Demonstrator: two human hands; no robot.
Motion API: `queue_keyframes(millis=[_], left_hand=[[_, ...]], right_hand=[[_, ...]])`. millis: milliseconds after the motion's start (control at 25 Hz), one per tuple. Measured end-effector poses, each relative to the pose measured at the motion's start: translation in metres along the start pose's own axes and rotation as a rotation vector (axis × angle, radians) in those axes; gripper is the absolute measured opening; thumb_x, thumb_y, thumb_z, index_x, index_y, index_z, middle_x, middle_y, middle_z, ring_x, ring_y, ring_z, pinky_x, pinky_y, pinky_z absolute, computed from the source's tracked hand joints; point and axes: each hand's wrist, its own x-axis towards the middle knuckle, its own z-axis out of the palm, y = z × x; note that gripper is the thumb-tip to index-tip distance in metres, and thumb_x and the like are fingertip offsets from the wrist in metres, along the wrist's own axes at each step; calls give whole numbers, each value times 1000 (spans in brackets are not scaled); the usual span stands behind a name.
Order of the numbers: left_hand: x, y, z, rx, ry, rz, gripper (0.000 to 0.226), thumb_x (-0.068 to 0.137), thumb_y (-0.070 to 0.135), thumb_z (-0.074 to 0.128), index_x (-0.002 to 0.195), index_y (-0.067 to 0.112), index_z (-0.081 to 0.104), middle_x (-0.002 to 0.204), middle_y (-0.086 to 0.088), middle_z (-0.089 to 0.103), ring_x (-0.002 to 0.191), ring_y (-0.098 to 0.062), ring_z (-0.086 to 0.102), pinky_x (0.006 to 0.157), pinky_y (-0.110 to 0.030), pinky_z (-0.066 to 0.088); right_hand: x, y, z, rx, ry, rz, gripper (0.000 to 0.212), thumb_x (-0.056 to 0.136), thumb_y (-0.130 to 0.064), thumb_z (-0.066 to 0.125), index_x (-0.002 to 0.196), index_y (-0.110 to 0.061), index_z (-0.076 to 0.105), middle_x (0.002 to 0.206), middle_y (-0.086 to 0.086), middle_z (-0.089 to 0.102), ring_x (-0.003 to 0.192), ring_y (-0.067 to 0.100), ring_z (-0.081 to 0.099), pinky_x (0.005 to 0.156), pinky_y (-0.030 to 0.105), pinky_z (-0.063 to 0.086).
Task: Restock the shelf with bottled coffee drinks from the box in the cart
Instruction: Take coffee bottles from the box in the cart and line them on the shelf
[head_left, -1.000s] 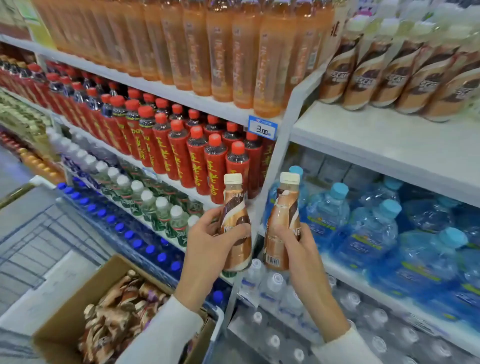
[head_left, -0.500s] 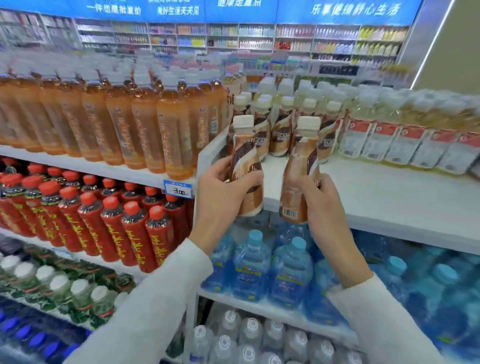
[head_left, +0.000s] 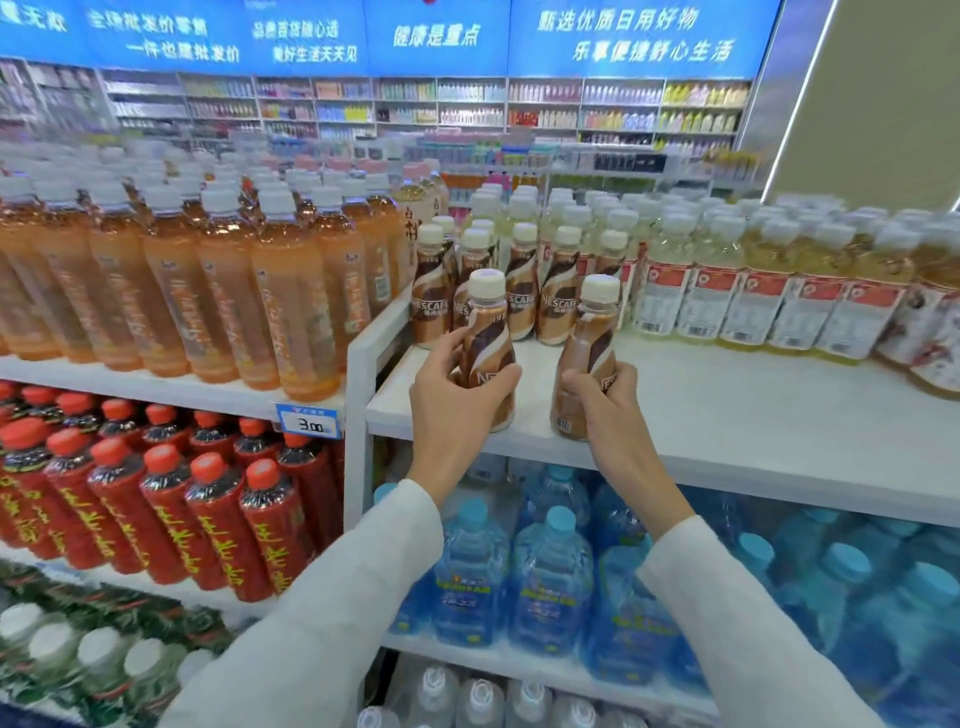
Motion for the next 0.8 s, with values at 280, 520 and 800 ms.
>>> queue_keyframes(millis=[280,520,800], left_hand=[[-6,-9,-7,97,-160,-20,78,75,45,86,143,37,49,132,18,63,120,-1,60,106,-32,51],[-11,-12,-17,269,-65,-71,78,58,50,95,121,29,55,118,8,62,106,-11,63,92,-34,56],[-2,-11,-17,194,-217,-106,60,80,21,86,135,20,61,125,7,71,110,-5,67,105,-36,53]], right_hand=[[3,2,-21,-81,-148,27,86,68,-62,74,137,-30,36,125,-20,56,113,-4,55,93,26,46],[4,6,-26,-182,-106,-67,65,75,-19,85,127,-31,48,118,-18,63,109,3,62,102,33,50],[-12,2,-3,-293,94,-141,78,63,-42,95,117,-29,40,110,-16,55,98,-3,57,70,7,41]])
